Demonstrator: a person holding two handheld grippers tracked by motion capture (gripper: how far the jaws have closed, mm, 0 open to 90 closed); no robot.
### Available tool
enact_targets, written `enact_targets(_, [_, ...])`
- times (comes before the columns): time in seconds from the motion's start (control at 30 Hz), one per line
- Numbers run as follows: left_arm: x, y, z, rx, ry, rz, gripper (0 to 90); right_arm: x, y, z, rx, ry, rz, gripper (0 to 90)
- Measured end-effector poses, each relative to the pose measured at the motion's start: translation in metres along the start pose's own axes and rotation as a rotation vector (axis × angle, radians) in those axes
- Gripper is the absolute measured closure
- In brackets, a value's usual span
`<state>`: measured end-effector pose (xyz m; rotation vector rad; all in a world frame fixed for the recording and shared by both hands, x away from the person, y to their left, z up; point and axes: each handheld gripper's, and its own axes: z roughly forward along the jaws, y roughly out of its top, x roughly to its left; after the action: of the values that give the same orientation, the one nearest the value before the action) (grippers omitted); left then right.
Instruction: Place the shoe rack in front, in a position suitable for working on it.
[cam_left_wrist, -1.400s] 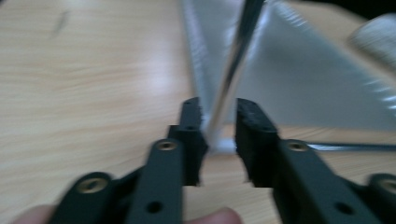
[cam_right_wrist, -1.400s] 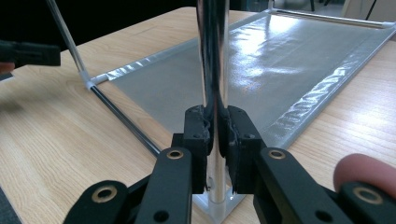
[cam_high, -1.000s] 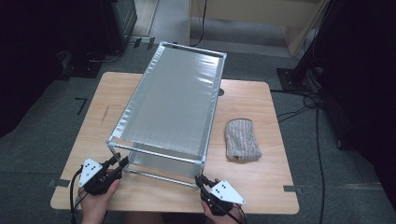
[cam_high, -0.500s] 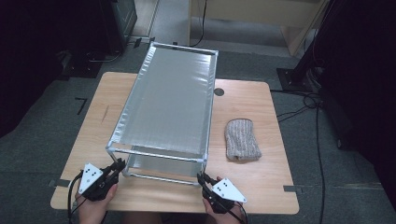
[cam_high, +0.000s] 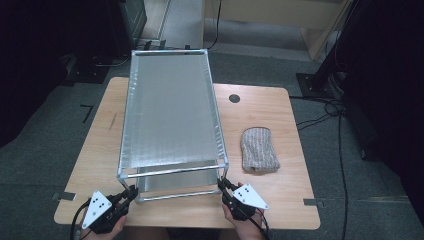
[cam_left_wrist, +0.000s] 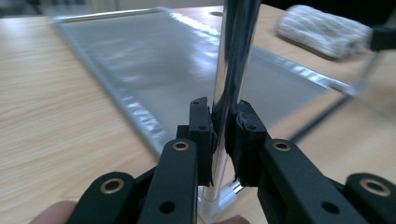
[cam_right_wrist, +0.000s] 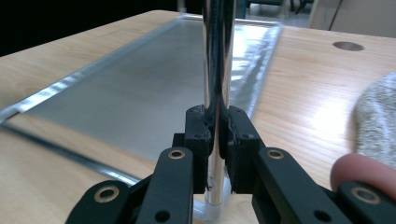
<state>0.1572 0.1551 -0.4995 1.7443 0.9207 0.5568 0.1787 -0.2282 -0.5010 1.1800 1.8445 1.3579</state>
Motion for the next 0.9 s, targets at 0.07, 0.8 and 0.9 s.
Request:
enact_targets(0.07, [-0.005, 0.0, -0.001, -0.002, -0.033, 0.024, 81.0, -0.006, 0.001, 0.002, 0.002, -0.005, 0.02, 80.9])
enact_targets(0.8, [-0.03, -0.002, 0.015, -0.027, -0.223, 0.06, 80.2, -0.11, 0.027, -0.028, -0.009, -0.179, 0.121, 41.5])
enact_targets(0.9, [-0.032, -0.002, 0.017, -0.026, -0.239, 0.061, 79.9, -0.12, 0.025, -0.006, 0.079, -0.272, 0.179, 36.1])
